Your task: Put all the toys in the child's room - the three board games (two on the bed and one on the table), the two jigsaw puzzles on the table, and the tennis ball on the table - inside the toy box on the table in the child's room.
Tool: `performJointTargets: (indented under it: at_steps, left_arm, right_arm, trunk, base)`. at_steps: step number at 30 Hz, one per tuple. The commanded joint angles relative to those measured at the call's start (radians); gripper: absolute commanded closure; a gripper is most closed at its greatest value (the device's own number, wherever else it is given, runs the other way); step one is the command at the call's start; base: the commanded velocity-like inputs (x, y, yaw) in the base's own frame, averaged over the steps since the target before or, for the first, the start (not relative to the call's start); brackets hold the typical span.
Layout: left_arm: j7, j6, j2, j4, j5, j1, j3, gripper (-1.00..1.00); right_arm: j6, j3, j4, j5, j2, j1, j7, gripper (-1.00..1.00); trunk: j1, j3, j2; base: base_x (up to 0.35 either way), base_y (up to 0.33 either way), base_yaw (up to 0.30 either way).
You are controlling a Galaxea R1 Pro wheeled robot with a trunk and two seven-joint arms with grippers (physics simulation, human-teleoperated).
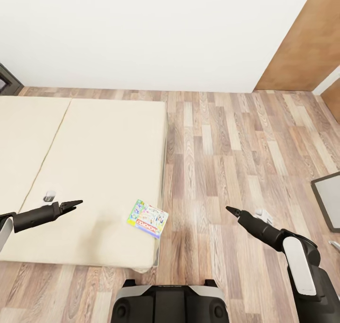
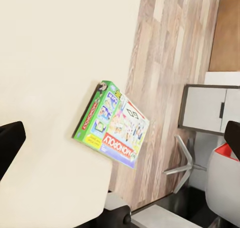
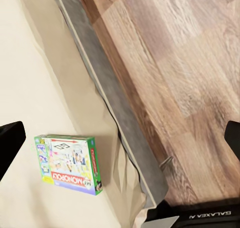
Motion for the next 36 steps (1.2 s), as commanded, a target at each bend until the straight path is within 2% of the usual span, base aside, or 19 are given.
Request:
performJointTargets:
  at_steps: [1,36]
  left_arm:
    - [-0.002,0.008,0.0,0.0,0.003,0.0,0.0,-1.0]
    - [-0.003,0.008,0.0,0.0,0.003,0.0,0.0,-1.0]
  right_arm:
    - [0.003,-0.002,0.0,0.008,0.0,-0.001,0.009,-1.0]
    - [-0.002,-0.001,0.016,0.006,-0.004,-0.001,0.009,-1.0]
  trunk:
    - [0.001,0.001,-0.001]
    - [0.001,0.058,-0.001]
  base:
    - [0.0,0.0,0.0]
    - [0.0,0.0,0.0]
